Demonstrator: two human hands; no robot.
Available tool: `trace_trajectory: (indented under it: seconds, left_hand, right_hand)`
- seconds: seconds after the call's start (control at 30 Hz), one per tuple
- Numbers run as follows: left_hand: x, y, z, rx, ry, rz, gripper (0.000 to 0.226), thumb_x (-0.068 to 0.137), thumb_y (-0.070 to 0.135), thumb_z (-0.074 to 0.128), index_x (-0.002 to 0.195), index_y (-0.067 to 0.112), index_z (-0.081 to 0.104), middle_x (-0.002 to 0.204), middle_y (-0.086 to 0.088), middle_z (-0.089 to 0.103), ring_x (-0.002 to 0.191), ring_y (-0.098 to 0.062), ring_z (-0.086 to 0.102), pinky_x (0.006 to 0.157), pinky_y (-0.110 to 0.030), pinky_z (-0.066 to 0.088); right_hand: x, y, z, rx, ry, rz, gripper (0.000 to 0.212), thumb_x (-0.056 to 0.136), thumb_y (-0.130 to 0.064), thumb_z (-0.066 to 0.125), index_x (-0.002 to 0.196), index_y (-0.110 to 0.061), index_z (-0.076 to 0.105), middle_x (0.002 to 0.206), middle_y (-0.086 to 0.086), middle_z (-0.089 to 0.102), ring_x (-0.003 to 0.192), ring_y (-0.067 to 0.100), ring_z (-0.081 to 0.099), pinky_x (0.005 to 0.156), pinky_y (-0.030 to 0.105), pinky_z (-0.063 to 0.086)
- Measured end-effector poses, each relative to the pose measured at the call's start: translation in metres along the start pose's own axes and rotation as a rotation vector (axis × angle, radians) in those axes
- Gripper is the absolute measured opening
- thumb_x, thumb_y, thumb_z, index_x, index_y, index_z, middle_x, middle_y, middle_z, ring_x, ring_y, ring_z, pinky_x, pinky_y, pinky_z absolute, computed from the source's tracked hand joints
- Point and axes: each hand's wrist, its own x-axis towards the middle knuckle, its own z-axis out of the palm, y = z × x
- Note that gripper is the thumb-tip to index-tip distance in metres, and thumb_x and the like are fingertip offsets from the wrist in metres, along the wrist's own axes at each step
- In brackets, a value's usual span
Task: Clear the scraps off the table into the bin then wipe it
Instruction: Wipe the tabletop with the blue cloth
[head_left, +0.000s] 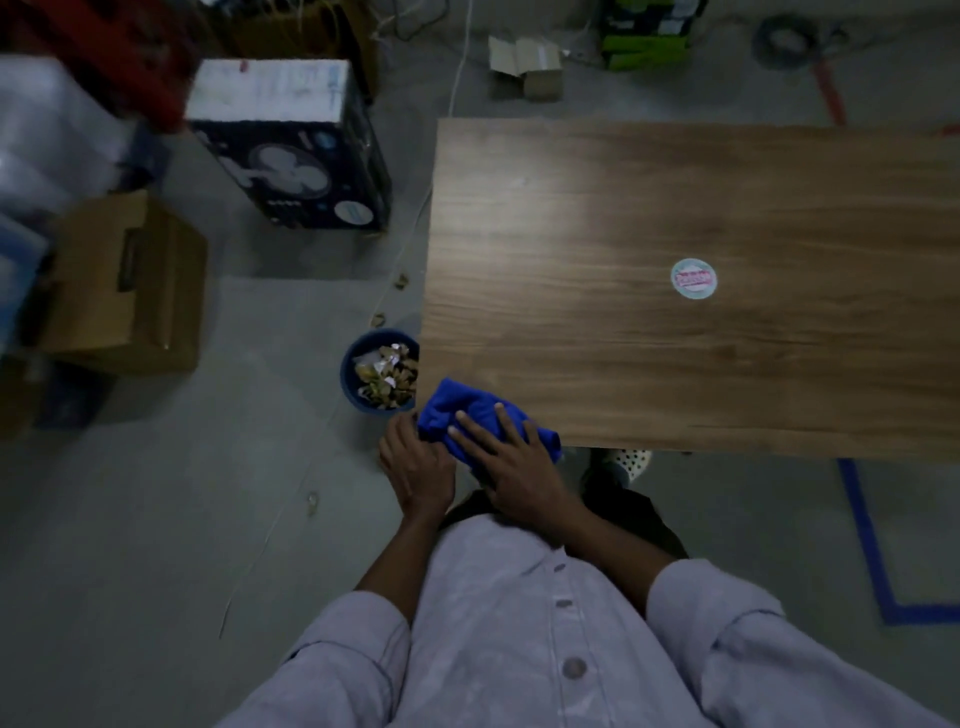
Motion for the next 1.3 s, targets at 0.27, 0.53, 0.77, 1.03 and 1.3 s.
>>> trace_trajectory:
  seconds: [0.27,0.53,0.77,1.03,1.3]
  left_hand:
    - [0.006,-0.002,-0.019,-0.024,-0.078,-0.157,0.037,0.093,0.007,0.055,0.129,0.007,0.061,0.114,-0.022,0.062,0.106,-0.040,0.057,0.085,-0.045,0.046]
    - [-0.008,-0.005,-0.017,-0.108,0.151,-0.448,0.039,0.090,0.000,0.056,0.129,-0.001,0.052,0.125,-0.025,0.057,0.117,-0.040,0.048,0.095,-0.049,0.041]
    - [-0.002,0.011,-0.004,-0.101,0.134,-0.302,0.040,0.087,0.001,0.059,0.126,0.008,0.055,0.122,-0.015,0.059,0.114,-0.034,0.047,0.094,-0.042,0.039]
    - [0.013,0.047,0.008,-0.151,0.360,-0.253,0.027,0.089,0.009,0.055,0.115,0.005,0.061,0.114,-0.017,0.060,0.107,-0.033,0.048,0.094,-0.044,0.039]
    - [0.025,0.059,0.017,-0.078,0.459,-0.314,0.023,0.098,0.025,0.054,0.114,0.013,0.065,0.121,-0.013,0.056,0.111,-0.029,0.045,0.092,-0.045,0.035]
  right_hand:
    - [0.039,0.015,-0.045,0.181,-0.094,0.085,0.074,0.092,-0.037,0.052,0.158,-0.045,0.017,0.166,-0.022,0.012,0.144,0.033,0.020,0.110,0.045,0.033]
    - [0.110,-0.006,-0.036,-0.051,-0.277,-0.495,0.051,0.099,-0.045,0.046,0.150,-0.038,0.042,0.158,-0.012,0.038,0.142,0.037,0.030,0.102,0.053,0.030]
    - [0.215,0.065,-0.089,-0.190,-0.103,-0.220,0.043,0.105,-0.051,0.034,0.146,-0.040,0.042,0.160,-0.016,0.029,0.137,0.032,0.029,0.103,0.055,0.021]
    - [0.140,0.029,-0.046,0.056,-0.168,-0.344,0.054,0.095,-0.044,0.048,0.148,-0.039,0.042,0.164,-0.017,0.023,0.153,0.033,0.007,0.113,0.065,0.012]
    - [0.105,0.037,-0.029,0.041,-0.141,-0.473,0.064,0.092,-0.049,0.047,0.154,-0.034,0.038,0.163,-0.015,0.029,0.153,0.026,0.014,0.115,0.053,0.011]
